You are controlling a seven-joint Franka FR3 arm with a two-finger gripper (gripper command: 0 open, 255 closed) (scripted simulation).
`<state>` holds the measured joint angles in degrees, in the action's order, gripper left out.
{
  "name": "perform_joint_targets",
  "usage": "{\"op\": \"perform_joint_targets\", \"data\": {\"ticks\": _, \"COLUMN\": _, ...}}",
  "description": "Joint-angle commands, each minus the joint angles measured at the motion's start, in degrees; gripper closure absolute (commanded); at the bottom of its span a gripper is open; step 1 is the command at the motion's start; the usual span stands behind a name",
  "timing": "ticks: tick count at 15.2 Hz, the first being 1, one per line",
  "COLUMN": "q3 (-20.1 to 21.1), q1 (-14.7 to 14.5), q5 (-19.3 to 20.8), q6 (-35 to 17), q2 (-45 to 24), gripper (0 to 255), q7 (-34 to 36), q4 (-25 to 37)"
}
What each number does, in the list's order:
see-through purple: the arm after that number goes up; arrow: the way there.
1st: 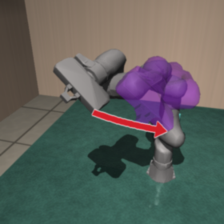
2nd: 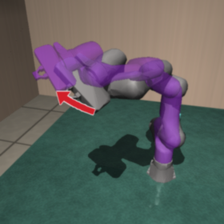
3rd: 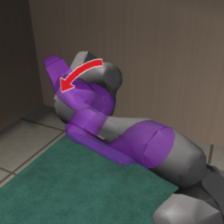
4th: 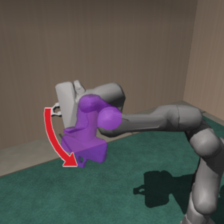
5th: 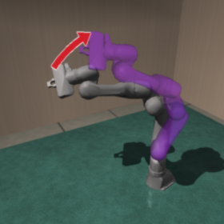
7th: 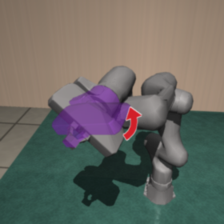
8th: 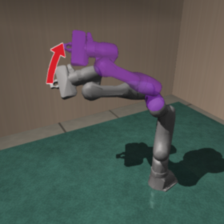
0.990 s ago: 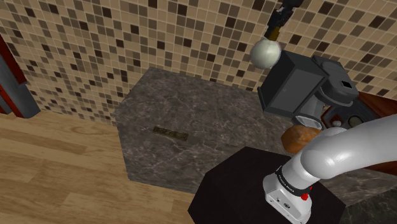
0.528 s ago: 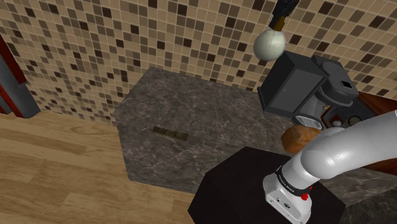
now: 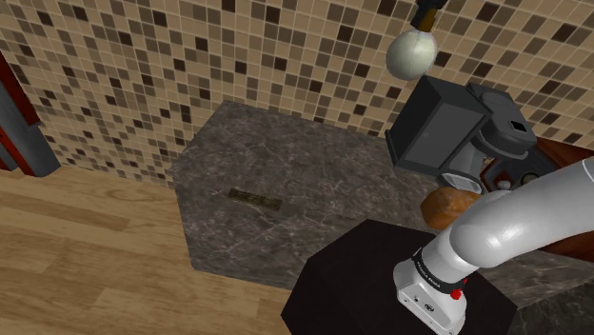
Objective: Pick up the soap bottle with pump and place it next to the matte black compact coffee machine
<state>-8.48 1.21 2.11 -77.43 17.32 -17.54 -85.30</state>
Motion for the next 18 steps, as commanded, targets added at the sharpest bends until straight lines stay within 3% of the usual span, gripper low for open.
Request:
{"op": "perform_joint_targets", "data": {"ticks": 1, "q3": -1.63, "q1": 0.66, "q5": 0.06, "q6": 0.3, "q2": -0.34, "gripper": 255, "q7": -2.32, "q4": 0.71}}
{"op": "perform_joint_targets", "data": {"ticks": 10, "q3": -12.07, "q1": 4.83, "q5": -1.11, "q6": 1.2, "q2": -5.54, "gripper": 255, "q7": -16.69, "q4": 6.77}}
{"op": "perform_joint_targets", "data": {"ticks": 15, "q3": -19.69, "q1": 8.5, "q5": -4.93, "q6": 2.93, "q2": -12.89, "gripper": 255, "q7": -26.89, "q4": 14.86}}
{"op": "perform_joint_targets", "data": {"ticks": 18, "q3": -18.81, "q1": 8.23, "q5": -3.64, "q6": -0.25, "q2": -10.45, "gripper": 255, "q7": -26.23, "q4": 9.56}}
